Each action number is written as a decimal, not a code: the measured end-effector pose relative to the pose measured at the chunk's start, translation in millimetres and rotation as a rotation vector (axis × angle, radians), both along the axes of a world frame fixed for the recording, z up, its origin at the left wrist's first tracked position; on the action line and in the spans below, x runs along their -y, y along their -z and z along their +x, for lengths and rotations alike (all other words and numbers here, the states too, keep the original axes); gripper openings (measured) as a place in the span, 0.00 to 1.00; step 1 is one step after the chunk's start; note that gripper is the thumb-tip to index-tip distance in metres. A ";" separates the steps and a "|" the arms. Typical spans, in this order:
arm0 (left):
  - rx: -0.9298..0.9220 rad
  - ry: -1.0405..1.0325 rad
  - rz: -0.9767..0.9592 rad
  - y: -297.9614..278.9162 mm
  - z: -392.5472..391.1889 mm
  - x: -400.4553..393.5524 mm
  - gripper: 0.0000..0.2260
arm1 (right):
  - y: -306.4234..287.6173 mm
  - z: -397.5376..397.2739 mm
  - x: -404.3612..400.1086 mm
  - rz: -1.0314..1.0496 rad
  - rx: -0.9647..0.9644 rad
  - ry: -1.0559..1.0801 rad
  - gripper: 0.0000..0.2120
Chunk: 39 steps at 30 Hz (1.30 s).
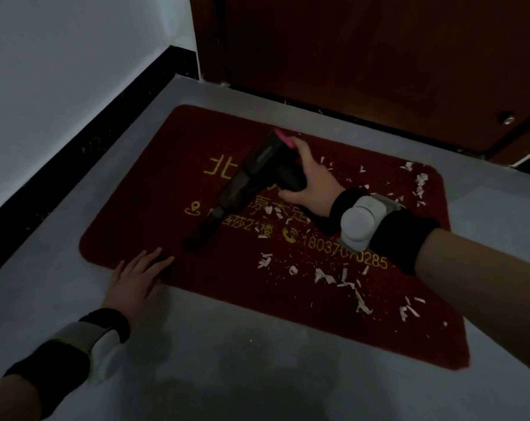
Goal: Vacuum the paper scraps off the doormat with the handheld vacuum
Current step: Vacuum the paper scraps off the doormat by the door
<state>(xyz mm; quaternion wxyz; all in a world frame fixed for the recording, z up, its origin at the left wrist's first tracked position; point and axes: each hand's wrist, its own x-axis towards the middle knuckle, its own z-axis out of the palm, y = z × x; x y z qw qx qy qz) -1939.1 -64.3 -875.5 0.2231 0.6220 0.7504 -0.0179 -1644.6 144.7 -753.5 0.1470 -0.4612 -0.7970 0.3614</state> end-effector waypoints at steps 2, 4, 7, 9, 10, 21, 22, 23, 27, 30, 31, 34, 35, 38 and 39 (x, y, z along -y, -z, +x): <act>0.000 0.034 0.003 1.0 -3.8 2.4 0.36 | -1.1 -2.6 5.4 -0.021 0.026 -0.059 0.43; -0.028 0.065 0.001 3.1 -6.9 6.0 0.39 | -2.6 -4.9 6.5 0.003 0.040 -0.060 0.43; -0.034 0.074 -0.003 5.3 -6.7 7.4 0.38 | -8.5 -2.1 -1.8 0.065 0.055 -0.011 0.42; -0.037 0.074 -0.011 7.0 -5.9 6.3 0.38 | -11.8 3.3 -12.2 0.129 0.082 0.065 0.42; -0.054 0.078 -0.021 8.1 -5.6 6.6 0.38 | -12.4 5.6 -18.0 0.176 0.094 0.115 0.43; -0.057 0.072 0.001 4.7 -5.7 6.2 0.28 | -19.3 22.2 -55.1 0.354 0.298 0.597 0.43; -0.058 0.077 0.012 5.5 -6.2 6.7 0.32 | -18.2 23.3 -53.8 0.348 0.277 0.588 0.43; -0.055 0.083 0.020 6.9 -7.2 7.5 0.35 | -16.9 24.4 -52.1 0.350 0.255 0.570 0.42; -0.035 0.072 0.061 13.7 -11.1 7.5 0.35 | -13.7 31.6 -55.7 0.266 0.152 0.449 0.44; -0.044 0.076 0.083 14.7 -11.8 7.5 0.33 | -15.8 35.1 -55.8 0.150 0.087 0.312 0.44; -0.045 0.077 0.084 14.3 -10.3 7.0 0.33 | -17.0 35.3 -53.3 0.125 0.093 0.260 0.43; -0.037 0.070 0.087 13.1 -9.7 8.1 0.34 | -14.0 26.0 -40.2 0.021 0.093 0.086 0.44; -0.035 0.069 0.082 13.0 -9.8 8.1 0.34 | -12.5 22.0 -35.9 -0.001 0.104 0.029 0.45; -0.026 0.068 0.069 13.5 -11.0 9.3 0.34 | -10.8 10.5 -28.6 0.005 0.122 -0.080 0.45; -0.015 0.068 0.074 13.2 -9.4 8.7 0.34 | -13.2 9.4 -27.7 0.035 0.129 -0.091 0.45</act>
